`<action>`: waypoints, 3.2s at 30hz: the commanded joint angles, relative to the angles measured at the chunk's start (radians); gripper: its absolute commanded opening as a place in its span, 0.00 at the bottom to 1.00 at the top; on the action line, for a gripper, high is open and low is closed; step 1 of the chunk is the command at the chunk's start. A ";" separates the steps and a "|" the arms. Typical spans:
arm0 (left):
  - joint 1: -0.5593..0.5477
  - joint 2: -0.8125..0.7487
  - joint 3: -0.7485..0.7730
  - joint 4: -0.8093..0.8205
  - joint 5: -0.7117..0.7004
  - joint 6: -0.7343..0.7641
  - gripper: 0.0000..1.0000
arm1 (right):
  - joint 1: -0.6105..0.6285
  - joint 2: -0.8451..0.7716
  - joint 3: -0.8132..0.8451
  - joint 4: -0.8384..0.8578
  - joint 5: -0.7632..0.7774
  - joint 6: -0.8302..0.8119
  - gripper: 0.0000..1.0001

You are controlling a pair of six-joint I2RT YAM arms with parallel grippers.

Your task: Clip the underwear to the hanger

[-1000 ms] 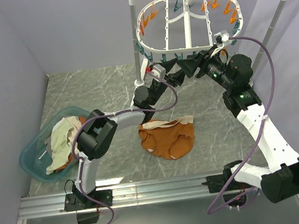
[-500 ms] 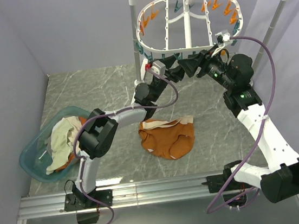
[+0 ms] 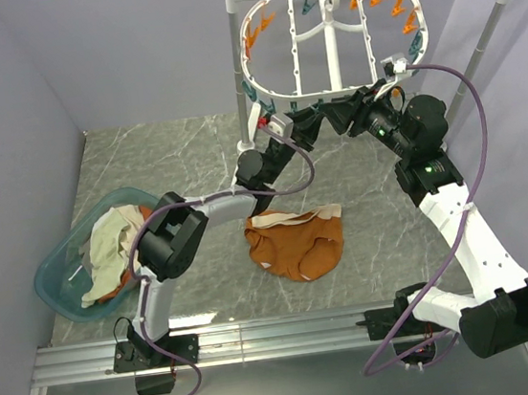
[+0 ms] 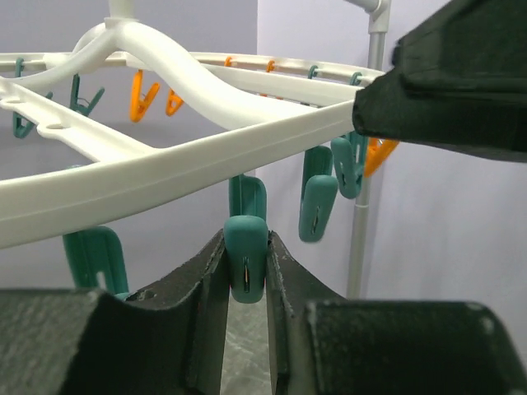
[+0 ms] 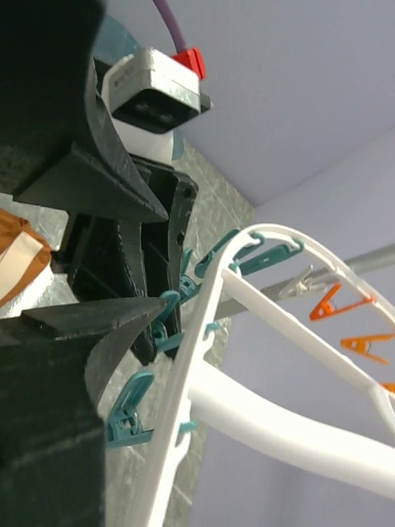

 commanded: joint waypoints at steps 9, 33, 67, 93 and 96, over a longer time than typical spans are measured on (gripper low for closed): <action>-0.001 -0.168 -0.069 0.137 0.071 0.027 0.22 | -0.003 0.013 0.010 0.015 0.067 -0.076 0.35; -0.016 -0.209 -0.096 0.067 0.103 0.045 0.19 | 0.050 0.021 -0.016 0.127 0.011 -0.064 0.52; -0.022 -0.229 -0.115 0.027 0.227 0.077 0.30 | 0.139 0.110 0.061 0.090 0.165 -0.196 0.29; -0.017 -0.240 -0.108 -0.009 0.155 0.105 0.09 | 0.139 0.124 0.087 0.031 0.112 -0.114 0.22; -0.017 -0.243 -0.124 0.014 0.167 0.105 0.03 | 0.139 0.134 0.090 0.035 0.125 -0.100 0.35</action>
